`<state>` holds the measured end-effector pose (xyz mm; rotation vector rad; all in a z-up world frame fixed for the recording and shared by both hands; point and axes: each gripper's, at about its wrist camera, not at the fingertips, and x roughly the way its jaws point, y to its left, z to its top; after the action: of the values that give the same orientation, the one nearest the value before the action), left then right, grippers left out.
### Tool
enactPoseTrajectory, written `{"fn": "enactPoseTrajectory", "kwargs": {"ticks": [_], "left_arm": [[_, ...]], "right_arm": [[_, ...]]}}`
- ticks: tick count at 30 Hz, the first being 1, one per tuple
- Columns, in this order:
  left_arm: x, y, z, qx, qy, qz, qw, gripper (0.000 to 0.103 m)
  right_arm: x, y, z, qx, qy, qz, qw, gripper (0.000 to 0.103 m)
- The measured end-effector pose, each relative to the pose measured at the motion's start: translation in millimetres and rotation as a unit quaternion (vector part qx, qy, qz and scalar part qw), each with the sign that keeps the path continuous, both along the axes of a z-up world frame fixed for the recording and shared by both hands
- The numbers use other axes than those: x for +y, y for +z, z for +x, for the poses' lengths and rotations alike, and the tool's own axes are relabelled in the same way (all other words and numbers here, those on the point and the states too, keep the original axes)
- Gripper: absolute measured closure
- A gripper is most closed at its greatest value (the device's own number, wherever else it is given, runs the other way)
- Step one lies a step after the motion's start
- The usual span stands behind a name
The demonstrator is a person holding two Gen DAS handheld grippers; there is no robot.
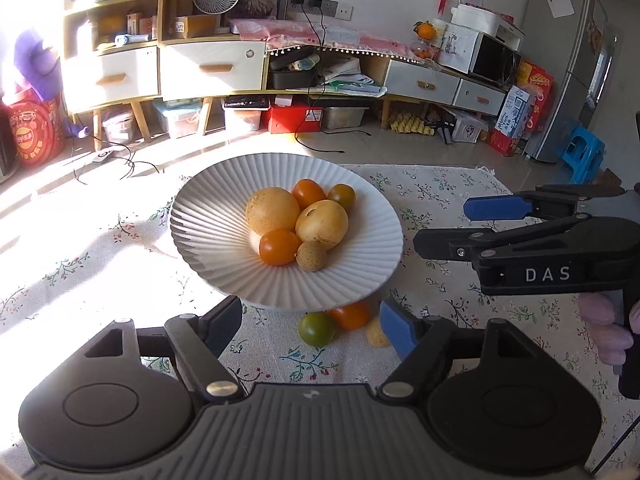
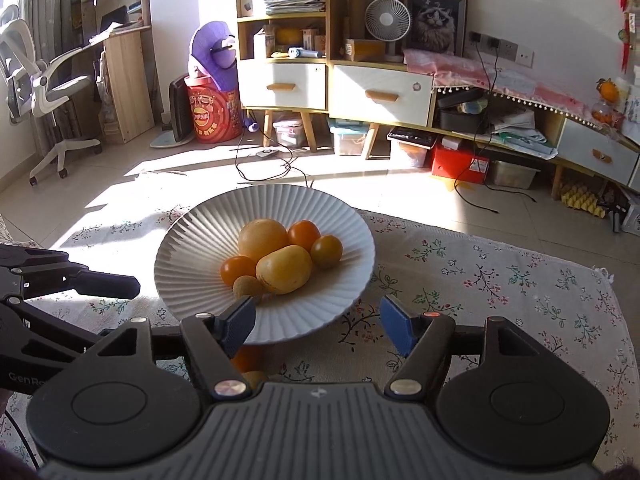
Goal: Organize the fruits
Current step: 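Withdraw both grippers from the plate back over the remaining fruit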
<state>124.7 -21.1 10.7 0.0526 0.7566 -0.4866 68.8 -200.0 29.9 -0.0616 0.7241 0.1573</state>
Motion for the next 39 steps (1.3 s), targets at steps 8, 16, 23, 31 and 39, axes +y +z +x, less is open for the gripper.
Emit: {"fn": "enactPoseTrajectory", "kwargs": {"ticks": [8,16,23,31,39], "left_arm": [[9.7,5.5,-13.3,-0.005,-0.001,0.014,0.9999,0.020],[18.8,4.9,-28.1,0.000,-0.001,0.028,0.9996,0.010],[28.7,-3.7,-38.5,0.007,-0.001,0.031,0.9995,0.010],[42.9,-21.9,-49.7,0.017,0.006,0.044,0.9989,0.010],[45.2,-36.6,-60.5,0.006,0.000,0.040,0.9992,0.010]], "right_arm": [[3.5,3.5,-13.7,0.005,-0.007,0.010,1.000,0.019],[11.7,5.4,-30.6,0.016,-0.007,0.017,1.000,0.005],[16.0,0.5,-45.8,0.021,-0.008,0.020,1.000,0.001],[24.0,-14.9,-62.1,0.041,0.005,0.006,0.999,0.001],[37.0,-33.4,-81.2,0.052,0.040,-0.030,0.997,0.001]]}}
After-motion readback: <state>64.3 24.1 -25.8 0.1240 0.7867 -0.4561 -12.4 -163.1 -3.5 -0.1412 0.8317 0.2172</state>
